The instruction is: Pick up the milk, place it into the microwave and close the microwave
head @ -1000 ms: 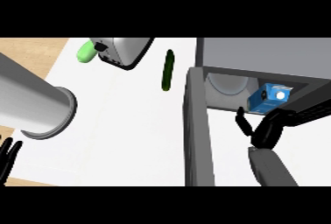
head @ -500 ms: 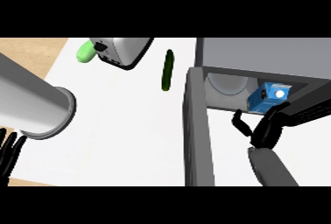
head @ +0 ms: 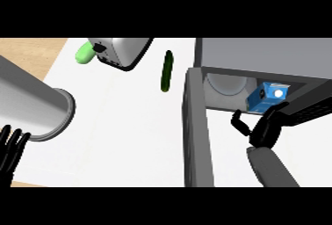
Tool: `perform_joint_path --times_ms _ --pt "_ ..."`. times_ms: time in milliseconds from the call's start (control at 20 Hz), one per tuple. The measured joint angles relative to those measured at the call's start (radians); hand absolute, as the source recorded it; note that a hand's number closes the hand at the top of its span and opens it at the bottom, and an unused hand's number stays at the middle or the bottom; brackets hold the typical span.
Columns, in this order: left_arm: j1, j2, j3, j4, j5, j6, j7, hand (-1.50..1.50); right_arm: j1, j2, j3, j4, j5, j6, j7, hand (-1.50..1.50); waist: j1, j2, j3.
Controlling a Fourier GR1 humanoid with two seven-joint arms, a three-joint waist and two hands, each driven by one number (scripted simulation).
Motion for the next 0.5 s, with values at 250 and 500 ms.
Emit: perform_joint_path --times_ms 250,500 --pt "-0.008 -0.003 -0.003 0.012 -0.007 -0.001 -0.009 -1.50 -0.008 -0.002 0.020 0.009 -0.006 -0.004 0.021 -1.50 -0.004 -0.002 0.000" --pt "-0.007 -0.002 0.003 0.015 -0.010 -0.001 -0.016 -1.50 -0.016 -0.003 0.043 0.009 -0.019 0.012 0.030 -1.50 -0.016 -0.007 0.003"
